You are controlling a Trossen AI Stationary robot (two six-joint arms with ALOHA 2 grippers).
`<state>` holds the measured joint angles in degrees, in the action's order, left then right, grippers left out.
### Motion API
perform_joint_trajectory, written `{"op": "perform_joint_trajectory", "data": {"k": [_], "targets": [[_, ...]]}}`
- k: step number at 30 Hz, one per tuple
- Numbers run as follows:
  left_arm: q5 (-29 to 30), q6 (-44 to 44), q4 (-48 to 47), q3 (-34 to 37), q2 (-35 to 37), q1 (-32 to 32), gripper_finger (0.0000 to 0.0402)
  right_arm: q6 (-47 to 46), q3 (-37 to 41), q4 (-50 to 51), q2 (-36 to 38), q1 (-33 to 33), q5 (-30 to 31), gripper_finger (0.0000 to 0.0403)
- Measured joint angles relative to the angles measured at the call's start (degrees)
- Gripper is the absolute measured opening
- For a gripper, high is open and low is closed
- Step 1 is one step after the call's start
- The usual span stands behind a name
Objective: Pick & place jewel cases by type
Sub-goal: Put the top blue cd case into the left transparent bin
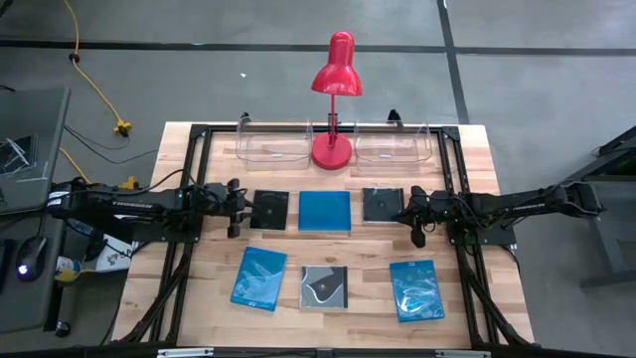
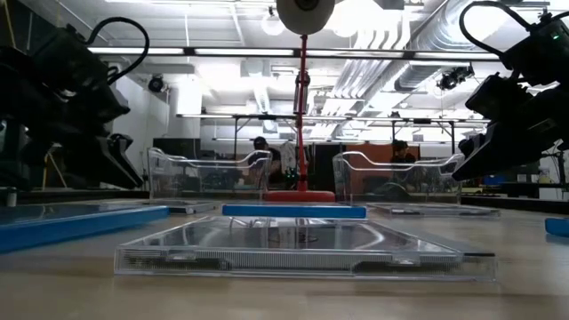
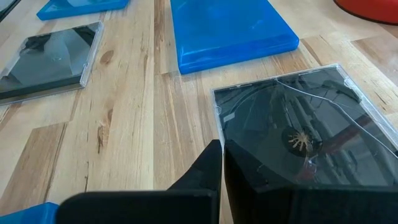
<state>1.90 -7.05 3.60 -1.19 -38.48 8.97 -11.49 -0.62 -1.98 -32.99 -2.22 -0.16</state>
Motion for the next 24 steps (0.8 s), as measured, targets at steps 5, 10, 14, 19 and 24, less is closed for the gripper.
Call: {"op": "perform_joint_trajectory", "data": {"k": [5, 10, 14, 19, 24], "targets": [[0.21, 1.55, -0.07, 0.0, 0.0, 0.02, 0.0105, 0.0, 0.02, 0.02, 0.0, -0.02, 0.0, 0.0], [0.14, 1.51, -0.11, -0.02, 0.0, 0.02, 0.0105, 4.95, 0.02, 0.01, 0.0, 0.0, 1.4, 0.0001], [0.19, 1.49, -0.13, -0.02, 0.0, 0.02, 0.0105, 13.6, 0.02, -0.57, 0.02, -0.02, 8.45, 0.0], [0.55, 1.73, -0.14, -0.02, 0.0, 0.02, 0.0105, 12.7, 0.01, -1.44, 0.02, -0.02, 11.65, 0.0], [0.64, 2.0, 0.64, -0.02, 0.0, 0.02, 0.0105, 13.18, 0.0, -2.97, 0.02, -0.02, 11.43, 0.0]]}}
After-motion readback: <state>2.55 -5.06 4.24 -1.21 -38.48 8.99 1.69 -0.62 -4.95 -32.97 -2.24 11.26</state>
